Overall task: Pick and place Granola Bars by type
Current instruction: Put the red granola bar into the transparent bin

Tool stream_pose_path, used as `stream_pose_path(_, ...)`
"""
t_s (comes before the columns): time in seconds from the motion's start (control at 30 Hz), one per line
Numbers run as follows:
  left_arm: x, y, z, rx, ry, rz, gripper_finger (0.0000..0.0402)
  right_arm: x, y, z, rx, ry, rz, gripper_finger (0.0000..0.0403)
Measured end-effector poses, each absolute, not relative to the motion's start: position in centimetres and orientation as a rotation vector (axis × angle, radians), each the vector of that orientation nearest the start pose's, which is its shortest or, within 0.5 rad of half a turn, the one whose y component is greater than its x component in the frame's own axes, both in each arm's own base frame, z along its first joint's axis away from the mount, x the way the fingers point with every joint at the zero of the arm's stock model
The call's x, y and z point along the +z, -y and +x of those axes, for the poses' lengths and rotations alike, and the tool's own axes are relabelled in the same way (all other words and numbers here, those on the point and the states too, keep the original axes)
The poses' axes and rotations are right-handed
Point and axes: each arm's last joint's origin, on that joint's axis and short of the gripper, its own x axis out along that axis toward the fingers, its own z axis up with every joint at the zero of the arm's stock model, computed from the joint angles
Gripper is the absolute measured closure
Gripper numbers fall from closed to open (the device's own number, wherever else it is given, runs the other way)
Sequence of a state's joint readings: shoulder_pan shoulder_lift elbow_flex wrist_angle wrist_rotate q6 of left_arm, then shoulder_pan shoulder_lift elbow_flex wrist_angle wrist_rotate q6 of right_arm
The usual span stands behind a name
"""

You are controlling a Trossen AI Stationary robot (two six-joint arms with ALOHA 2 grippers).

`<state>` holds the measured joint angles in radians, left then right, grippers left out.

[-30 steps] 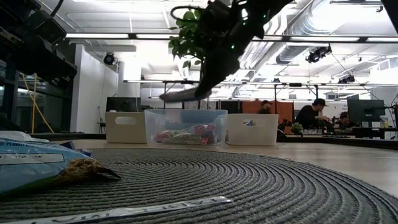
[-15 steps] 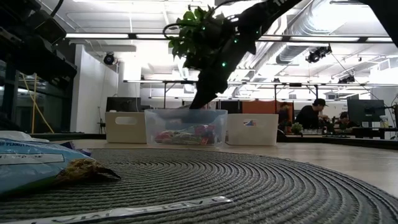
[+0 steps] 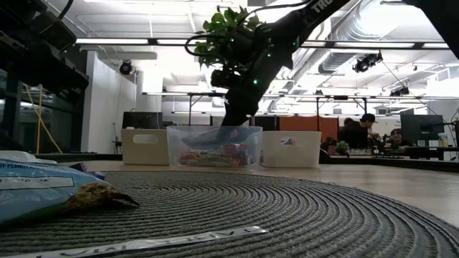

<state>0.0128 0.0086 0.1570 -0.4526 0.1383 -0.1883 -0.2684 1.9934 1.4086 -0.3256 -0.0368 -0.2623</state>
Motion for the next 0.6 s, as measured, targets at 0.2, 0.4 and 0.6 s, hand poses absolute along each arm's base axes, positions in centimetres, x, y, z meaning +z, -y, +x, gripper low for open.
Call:
stream_pose_path(0.2,17.2,0.3,8.1,-0.096,-0.315,-0.21,0.0401,18.3,11.1,41.0,-0.092,-0.921,-0.104,0.0285)
stream_pose_path(0.4,17.2,0.3,8.1,-0.096,-0.315,-0.21,0.0401,18.8,11.1,40.9,-0.093,-0.906,-0.08,0.0245)
stream_pose_path(0.6,17.2,0.3,8.1,-0.095,-0.314,-0.21,0.0401,20.8,10.9,40.4,-0.102,-0.861,-0.076,0.0234)
